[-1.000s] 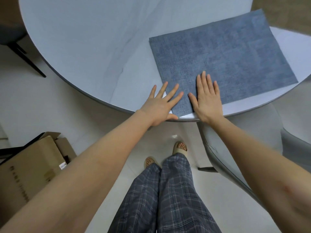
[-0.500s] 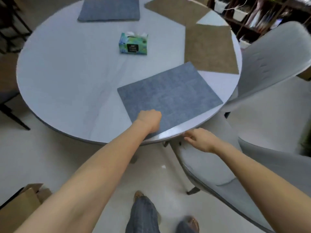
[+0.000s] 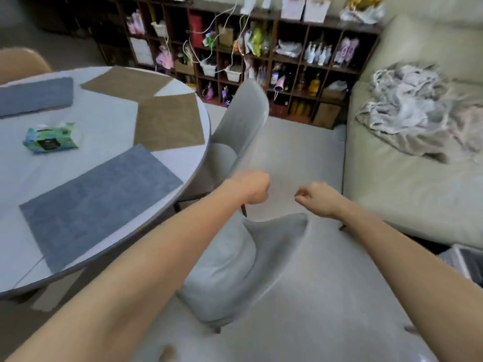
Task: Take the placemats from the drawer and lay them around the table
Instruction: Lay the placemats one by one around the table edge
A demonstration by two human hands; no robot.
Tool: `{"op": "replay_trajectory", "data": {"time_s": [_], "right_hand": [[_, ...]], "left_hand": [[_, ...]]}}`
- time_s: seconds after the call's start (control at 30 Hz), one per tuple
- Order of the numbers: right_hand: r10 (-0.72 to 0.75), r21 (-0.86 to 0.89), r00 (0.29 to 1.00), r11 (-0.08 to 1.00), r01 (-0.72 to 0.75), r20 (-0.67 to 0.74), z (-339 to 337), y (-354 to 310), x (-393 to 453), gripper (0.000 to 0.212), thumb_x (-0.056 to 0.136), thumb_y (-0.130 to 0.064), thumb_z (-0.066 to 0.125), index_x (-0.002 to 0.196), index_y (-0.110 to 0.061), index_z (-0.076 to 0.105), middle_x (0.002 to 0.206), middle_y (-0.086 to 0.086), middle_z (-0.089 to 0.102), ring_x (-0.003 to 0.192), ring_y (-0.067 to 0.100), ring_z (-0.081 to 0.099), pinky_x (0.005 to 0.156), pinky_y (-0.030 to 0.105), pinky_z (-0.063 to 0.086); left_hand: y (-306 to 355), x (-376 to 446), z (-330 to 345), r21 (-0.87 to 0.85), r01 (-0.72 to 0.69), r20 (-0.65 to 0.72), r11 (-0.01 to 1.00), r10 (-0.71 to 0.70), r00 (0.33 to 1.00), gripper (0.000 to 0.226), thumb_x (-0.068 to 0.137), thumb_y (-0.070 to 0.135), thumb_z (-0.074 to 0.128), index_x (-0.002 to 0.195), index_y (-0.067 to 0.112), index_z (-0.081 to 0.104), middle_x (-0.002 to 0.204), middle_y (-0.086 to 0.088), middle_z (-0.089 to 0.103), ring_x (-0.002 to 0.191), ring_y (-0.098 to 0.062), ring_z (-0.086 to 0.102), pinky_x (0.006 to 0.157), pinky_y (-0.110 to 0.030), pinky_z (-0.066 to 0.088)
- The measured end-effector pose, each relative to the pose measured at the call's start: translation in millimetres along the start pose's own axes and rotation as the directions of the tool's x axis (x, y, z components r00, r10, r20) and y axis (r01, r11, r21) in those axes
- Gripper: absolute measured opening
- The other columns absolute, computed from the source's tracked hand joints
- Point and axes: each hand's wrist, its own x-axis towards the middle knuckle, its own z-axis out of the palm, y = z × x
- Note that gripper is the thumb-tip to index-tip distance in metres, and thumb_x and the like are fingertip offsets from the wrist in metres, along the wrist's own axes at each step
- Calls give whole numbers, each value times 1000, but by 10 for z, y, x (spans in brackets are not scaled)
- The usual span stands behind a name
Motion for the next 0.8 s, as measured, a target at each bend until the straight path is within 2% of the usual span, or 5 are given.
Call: {"op": "replay_trajectory", "data": {"time_s": [0.07, 0.17, 0.3, 0.57, 0.8], "right_hand": [[33, -5, 999, 999, -33, -13, -169, 503, -145, 29, 94, -23, 47, 110, -10, 68, 117, 10, 68, 110, 28, 60, 93, 36, 47], [87, -17, 995, 996, -88, -53, -395, 1142, -183, 30, 93, -23, 46, 109, -10, 68, 116, 12, 68, 109, 30, 60, 89, 34, 48], [100, -8, 994, 995, -100, -52, -596, 1716, 78, 32, 94, -23, 46, 112, -8, 67, 118, 13, 66, 111, 31, 59, 90, 34, 47], [64, -32, 997, 997, -65, -45, -1128, 2389, 1449, 32, 91, -23, 41, 104, -14, 68, 110, 11, 67, 98, 32, 61, 85, 41, 52], [-84, -110, 995, 991, 77, -54, -1971, 2445, 2893, 28, 91, -19, 39, 94, -11, 66, 102, 11, 67, 87, 29, 59, 74, 35, 49]], "left_hand": [[490, 332, -92, -8, -64, 6, 998, 64, 998, 24, 93, 18, 49, 100, 6, 69, 107, -15, 69, 99, -30, 64, 68, -26, 40], [952, 855, -190, -27, -108, 12, 994, 109, 994, 25, 92, 24, 51, 99, 9, 70, 104, -13, 70, 96, -31, 66, 79, -33, 52], [1204, 1513, -328, 18, -100, 30, 995, 100, 995, 26, 94, 29, 51, 104, 14, 70, 106, -8, 68, 95, -29, 64, 76, -32, 50], [935, 3057, -669, 0, -28, -31, 1000, 28, 999, 25, 93, 28, 49, 110, 18, 65, 117, -3, 64, 108, -26, 59, 85, -31, 46], [392, 4264, -1305, -56, 69, -54, 996, -72, 996, 27, 93, 28, 50, 113, 17, 65, 119, -4, 63, 112, -28, 58, 89, -35, 47]]}}
